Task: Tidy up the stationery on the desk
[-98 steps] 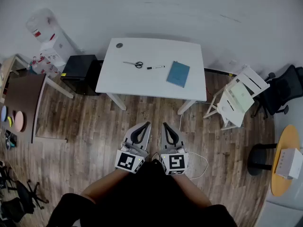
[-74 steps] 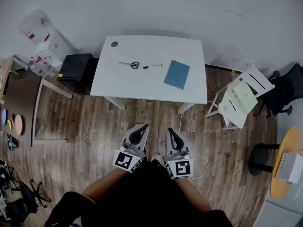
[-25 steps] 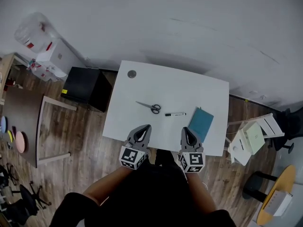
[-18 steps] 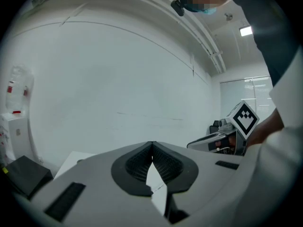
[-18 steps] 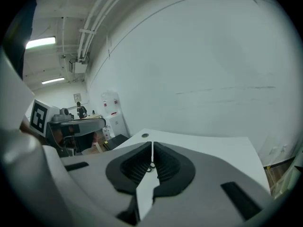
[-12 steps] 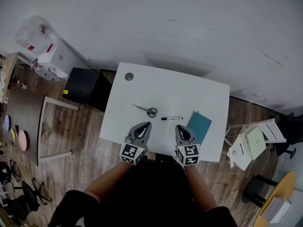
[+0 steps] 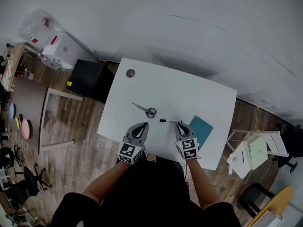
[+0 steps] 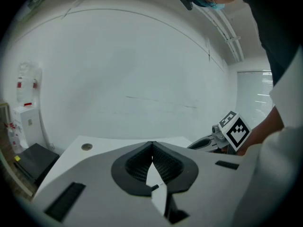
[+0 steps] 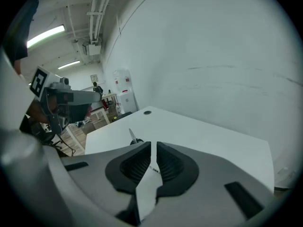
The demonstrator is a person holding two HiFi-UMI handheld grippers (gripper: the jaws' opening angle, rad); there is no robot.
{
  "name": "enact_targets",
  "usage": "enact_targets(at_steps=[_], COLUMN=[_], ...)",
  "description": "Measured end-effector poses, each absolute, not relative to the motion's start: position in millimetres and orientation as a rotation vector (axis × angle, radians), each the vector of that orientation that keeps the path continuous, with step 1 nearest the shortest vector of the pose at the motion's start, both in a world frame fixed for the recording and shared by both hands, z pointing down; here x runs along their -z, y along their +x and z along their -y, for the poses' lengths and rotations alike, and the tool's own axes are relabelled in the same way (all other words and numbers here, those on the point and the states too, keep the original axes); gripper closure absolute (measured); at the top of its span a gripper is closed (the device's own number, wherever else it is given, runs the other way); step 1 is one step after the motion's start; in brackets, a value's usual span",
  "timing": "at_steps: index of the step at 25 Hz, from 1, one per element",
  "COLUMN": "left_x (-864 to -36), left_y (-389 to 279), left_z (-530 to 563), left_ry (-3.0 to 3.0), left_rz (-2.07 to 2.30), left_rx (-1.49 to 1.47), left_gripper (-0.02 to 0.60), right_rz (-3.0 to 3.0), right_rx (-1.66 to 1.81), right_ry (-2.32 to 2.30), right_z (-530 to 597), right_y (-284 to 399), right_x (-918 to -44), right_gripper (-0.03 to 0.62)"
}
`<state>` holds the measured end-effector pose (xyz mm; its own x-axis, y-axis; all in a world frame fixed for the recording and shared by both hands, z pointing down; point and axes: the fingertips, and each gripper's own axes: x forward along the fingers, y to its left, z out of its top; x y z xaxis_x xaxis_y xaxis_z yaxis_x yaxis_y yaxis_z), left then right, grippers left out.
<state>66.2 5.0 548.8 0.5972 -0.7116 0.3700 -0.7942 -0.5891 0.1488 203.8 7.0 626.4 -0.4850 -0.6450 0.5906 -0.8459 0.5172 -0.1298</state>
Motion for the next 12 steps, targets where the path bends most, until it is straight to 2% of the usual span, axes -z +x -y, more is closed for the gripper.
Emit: enact_targets(at_steps=[12], left_x=[-575.3], left_y=[73.1], left_z=[-4.9], left_ry=[2.452], left_rz=[1.211], left_rx=[-0.387], left_gripper=[0.571], right_rz=[2.214], right_rx=[-0.469], right_ry=[0.898], right_z=[10.9], right_y=[187.0], right_x=[-700.4], right_gripper=[0.559])
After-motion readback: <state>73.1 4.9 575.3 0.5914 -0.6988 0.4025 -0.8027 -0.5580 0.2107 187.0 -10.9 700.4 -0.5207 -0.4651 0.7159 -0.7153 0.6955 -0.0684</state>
